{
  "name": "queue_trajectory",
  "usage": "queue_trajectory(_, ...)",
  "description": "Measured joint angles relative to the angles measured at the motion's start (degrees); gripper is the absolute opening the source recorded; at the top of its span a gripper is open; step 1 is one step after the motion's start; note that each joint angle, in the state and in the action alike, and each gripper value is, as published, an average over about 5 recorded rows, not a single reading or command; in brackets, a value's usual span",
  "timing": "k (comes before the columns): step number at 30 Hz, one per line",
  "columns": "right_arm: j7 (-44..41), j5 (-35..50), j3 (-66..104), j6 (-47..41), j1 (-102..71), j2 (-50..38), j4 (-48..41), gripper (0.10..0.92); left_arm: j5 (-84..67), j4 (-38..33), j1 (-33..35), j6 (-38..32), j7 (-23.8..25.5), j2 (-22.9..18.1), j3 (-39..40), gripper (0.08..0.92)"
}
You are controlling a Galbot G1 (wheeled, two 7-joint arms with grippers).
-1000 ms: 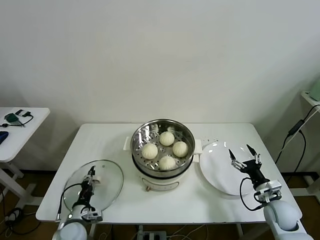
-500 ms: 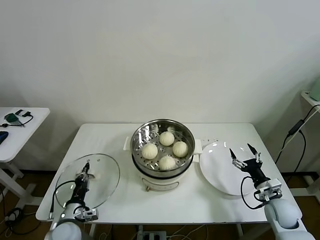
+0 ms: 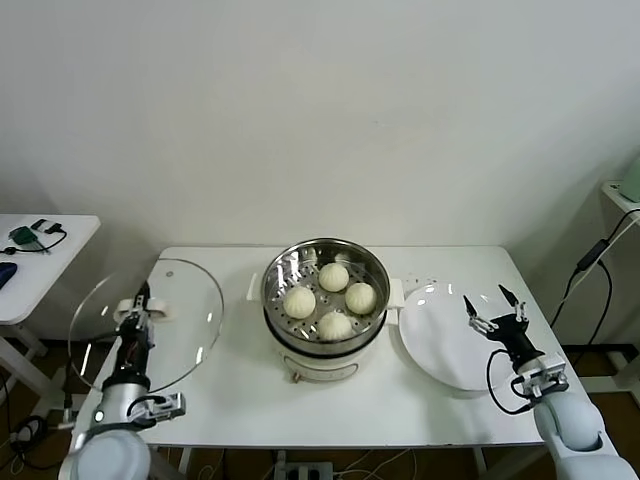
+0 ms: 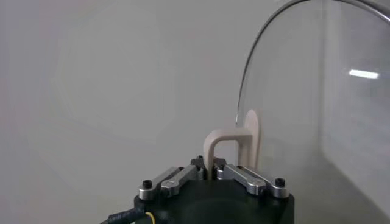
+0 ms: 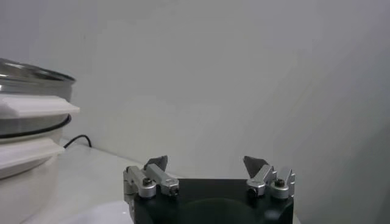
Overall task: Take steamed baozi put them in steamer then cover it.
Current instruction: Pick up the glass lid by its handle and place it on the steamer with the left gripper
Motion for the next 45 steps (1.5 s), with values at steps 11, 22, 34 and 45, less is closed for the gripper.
queue_trajectory(11,0.24,-1.56,0.23,0.45,0.98,0.76,-1.44,0.823,2.24,-4.81,-10.03,12.23,7.36,5.35,15.54,0.153)
queue_trajectory(22,0.38,-3.05,1.4,1.23,0.88,1.6,-2.7,0.823,7.98,-0.29,-26.18,19.51,18.32,0.32,33.3,0.153)
queue_trajectory(34,0.41,-4.24,2.18,1.63,0.46,2.33,-3.07,0.823,12.22,10.03,-34.5,21.02,22.44,-10.26,41.71,0.153)
queue_trajectory(45,0.22,-5.19,2.19,1.92,0.44,2.83,-3.49,0.823,13.68,17.67,-36.9,21.02,22.78,-16.95,43.27,0.153)
